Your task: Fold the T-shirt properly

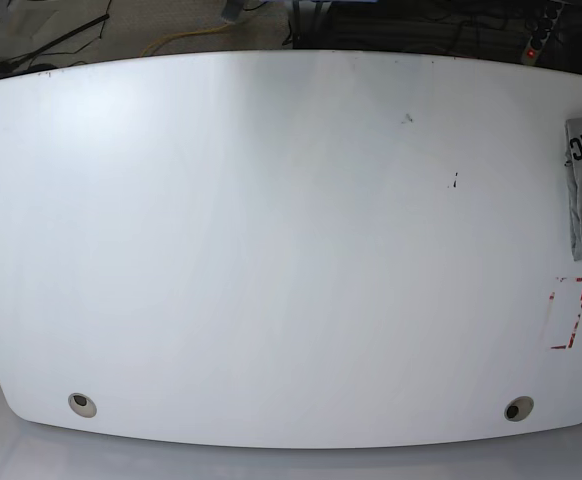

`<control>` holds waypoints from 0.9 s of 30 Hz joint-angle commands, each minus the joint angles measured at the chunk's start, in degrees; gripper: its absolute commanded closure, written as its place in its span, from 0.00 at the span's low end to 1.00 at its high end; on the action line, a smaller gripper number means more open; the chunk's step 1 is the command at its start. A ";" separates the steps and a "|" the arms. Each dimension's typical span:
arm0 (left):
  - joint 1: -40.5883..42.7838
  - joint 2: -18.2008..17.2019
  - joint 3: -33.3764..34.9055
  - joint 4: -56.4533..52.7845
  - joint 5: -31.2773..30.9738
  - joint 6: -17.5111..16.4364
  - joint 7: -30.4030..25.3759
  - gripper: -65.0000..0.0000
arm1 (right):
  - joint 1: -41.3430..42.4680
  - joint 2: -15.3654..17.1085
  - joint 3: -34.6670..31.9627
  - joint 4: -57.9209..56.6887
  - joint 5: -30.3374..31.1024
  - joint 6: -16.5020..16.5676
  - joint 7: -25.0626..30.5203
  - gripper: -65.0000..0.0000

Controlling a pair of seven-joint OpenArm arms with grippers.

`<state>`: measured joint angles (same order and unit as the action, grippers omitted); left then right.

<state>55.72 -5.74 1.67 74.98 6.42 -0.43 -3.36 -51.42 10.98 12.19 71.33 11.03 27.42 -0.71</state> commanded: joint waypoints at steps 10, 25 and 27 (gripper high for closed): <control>-17.88 -0.28 0.31 -27.82 -0.13 0.65 -0.12 0.37 | 14.10 1.72 -5.28 -23.64 0.18 0.23 5.24 0.69; -39.86 3.41 0.22 -61.22 -0.13 0.65 -0.29 0.37 | 29.48 1.72 -5.55 -42.19 0.18 0.23 6.38 0.69; -41.79 3.94 0.22 -63.95 -0.13 0.65 -0.29 0.37 | 31.33 1.72 -5.55 -44.56 0.09 0.23 6.38 0.69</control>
<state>15.92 -2.37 1.87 14.26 6.22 0.08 -3.55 -21.02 12.08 6.52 28.91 10.90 27.18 5.39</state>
